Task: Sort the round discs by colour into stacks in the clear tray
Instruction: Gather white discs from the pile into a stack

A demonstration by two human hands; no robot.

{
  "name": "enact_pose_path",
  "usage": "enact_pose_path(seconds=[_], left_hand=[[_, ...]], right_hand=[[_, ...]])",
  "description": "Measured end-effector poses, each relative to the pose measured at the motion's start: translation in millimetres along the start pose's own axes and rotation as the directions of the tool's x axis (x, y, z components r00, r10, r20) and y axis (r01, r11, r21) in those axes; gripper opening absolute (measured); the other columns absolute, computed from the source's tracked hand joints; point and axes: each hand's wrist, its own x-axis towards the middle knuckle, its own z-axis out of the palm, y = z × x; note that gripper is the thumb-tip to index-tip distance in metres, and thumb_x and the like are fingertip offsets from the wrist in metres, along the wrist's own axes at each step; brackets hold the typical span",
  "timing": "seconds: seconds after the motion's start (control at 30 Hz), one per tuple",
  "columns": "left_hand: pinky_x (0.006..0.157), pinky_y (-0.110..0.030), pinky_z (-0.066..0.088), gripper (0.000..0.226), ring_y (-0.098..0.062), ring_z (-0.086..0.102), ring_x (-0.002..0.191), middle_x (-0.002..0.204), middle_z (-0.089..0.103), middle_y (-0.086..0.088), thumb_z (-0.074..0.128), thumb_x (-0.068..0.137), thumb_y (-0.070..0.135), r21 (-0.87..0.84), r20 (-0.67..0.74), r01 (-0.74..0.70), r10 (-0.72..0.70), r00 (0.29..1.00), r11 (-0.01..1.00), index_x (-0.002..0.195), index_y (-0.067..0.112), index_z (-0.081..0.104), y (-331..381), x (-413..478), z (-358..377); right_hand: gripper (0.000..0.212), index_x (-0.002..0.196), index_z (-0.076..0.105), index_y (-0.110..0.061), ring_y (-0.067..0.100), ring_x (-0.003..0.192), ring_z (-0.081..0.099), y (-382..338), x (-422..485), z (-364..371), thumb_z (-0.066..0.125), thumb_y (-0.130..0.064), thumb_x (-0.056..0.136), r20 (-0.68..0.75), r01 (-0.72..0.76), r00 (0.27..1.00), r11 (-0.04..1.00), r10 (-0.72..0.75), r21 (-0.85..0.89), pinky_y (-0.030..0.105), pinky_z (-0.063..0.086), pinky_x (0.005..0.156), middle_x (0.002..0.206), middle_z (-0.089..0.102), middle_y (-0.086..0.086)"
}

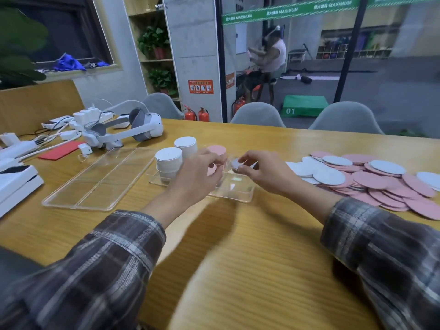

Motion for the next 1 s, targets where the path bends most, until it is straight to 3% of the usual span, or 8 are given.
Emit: enact_pose_path(seconds=[0.17, 0.33, 0.47, 0.57, 0.67, 0.8, 0.9, 1.0], left_hand=[[0.081, -0.02, 0.051, 0.014, -0.006, 0.062, 0.086, 0.097, 0.07, 0.004, 0.07, 0.096, 0.016, -0.061, 0.1, -0.127, 0.133, 0.986, 0.99, 0.107, 0.015, 0.079, 42.5, 10.1, 34.4], [0.084, -0.027, 0.05, 0.015, -0.009, 0.063, 0.087, 0.102, 0.072, 0.002, 0.071, 0.096, 0.019, -0.119, 0.155, -0.191, 0.208, 0.966, 0.974, 0.109, 0.015, 0.078, 91.7, 18.9, 81.1], [0.097, -0.031, 0.049, 0.025, -0.018, 0.064, 0.111, 0.118, 0.071, -0.001, 0.072, 0.094, 0.017, -0.177, 0.196, -0.185, 0.219, 0.956, 0.967, 0.118, 0.014, 0.074, 122.5, 24.9, 119.6], [0.11, -0.029, 0.039, 0.042, -0.014, 0.051, 0.128, 0.136, 0.056, 0.002, 0.072, 0.095, 0.025, -0.213, 0.267, -0.084, 0.141, 0.953, 0.973, 0.135, 0.014, 0.064, 134.2, 27.7, 142.0], [0.116, -0.038, 0.035, 0.054, -0.019, 0.04, 0.14, 0.15, 0.044, 0.002, 0.065, 0.099, 0.041, -0.161, 0.277, -0.023, 0.067, 0.959, 0.987, 0.147, 0.019, 0.054, 131.7, 34.0, 158.8], [0.125, -0.045, 0.017, 0.057, -0.024, 0.019, 0.155, 0.168, 0.023, -0.001, 0.043, 0.105, 0.056, -0.022, 0.308, 0.054, -0.044, 0.95, 0.998, 0.157, 0.035, 0.038, 119.1, 46.4, 169.3], [0.127, -0.049, 0.008, 0.059, -0.023, 0.009, 0.159, 0.173, 0.015, 0.0, 0.033, 0.104, 0.063, 0.046, 0.389, 0.082, -0.094, 0.917, 0.996, 0.16, 0.044, 0.029, 110.3, 54.6, 176.0], [0.127, -0.05, 0.007, 0.058, -0.023, 0.01, 0.16, 0.172, 0.02, 0.002, 0.032, 0.104, 0.064, 0.065, 0.457, 0.09, -0.109, 0.882, 0.994, 0.159, 0.049, 0.025, 107.5, 59.2, 180.0]], right_hand=[[0.018, 0.113, 0.071, -0.02, 0.01, 0.084, 0.063, 31.9, -47.2, -39.5, 0.064, -0.029, 0.098, -0.032, -0.054, 0.998, 0.998, 0.054, -0.013, 0.02, 0.042, 0.07, 0.094, 0.071, -0.011], [0.02, 0.114, 0.071, -0.019, 0.007, 0.083, 0.062, 73.9, -93.5, -79.7, 0.065, -0.028, 0.097, -0.076, -0.148, 0.987, 0.987, 0.143, -0.06, 0.02, 0.041, 0.07, 0.1, 0.073, -0.009], [0.017, 0.112, 0.071, -0.02, 0.007, 0.083, 0.062, 103.9, -119.6, -105.1, 0.068, -0.024, 0.095, -0.153, -0.192, 0.972, 0.978, 0.178, -0.085, 0.021, 0.042, 0.074, 0.099, 0.071, -0.008], [0.016, 0.108, 0.071, -0.021, -0.001, 0.079, 0.055, 125.4, -126.3, -112.7, 0.071, -0.023, 0.092, -0.218, -0.177, 0.965, 0.977, 0.148, -0.122, 0.022, 0.037, 0.074, 0.096, 0.066, -0.011], [0.025, 0.112, 0.07, -0.022, 0.014, 0.098, 0.053, 145.5, -121.9, -111.3, 0.074, -0.028, 0.089, -0.242, -0.15, 0.964, 0.973, 0.105, -0.173, 0.026, 0.037, 0.083, 0.108, 0.061, -0.007], [0.047, 0.13, 0.062, -0.032, 0.018, 0.124, 0.043, 156.0, -105.5, -104.1, 0.066, -0.051, 0.088, -0.191, -0.152, 0.977, 0.937, 0.094, -0.315, 0.04, 0.036, 0.102, 0.133, 0.051, -0.009], [0.072, 0.149, 0.04, -0.044, 0.019, 0.148, 0.024, 157.6, -89.6, -99.5, 0.046, -0.075, 0.084, -0.048, -0.192, 0.981, 0.888, 0.189, -0.418, 0.052, 0.016, 0.12, 0.158, 0.03, -0.011], [0.085, 0.155, 0.019, -0.052, 0.022, 0.155, 0.01, 158.9, -79.6, -92.6, 0.028, -0.087, 0.078, 0.042, -0.22, 0.962, 0.853, 0.271, -0.474, 0.058, 0.004, 0.122, 0.168, 0.014, -0.009]])
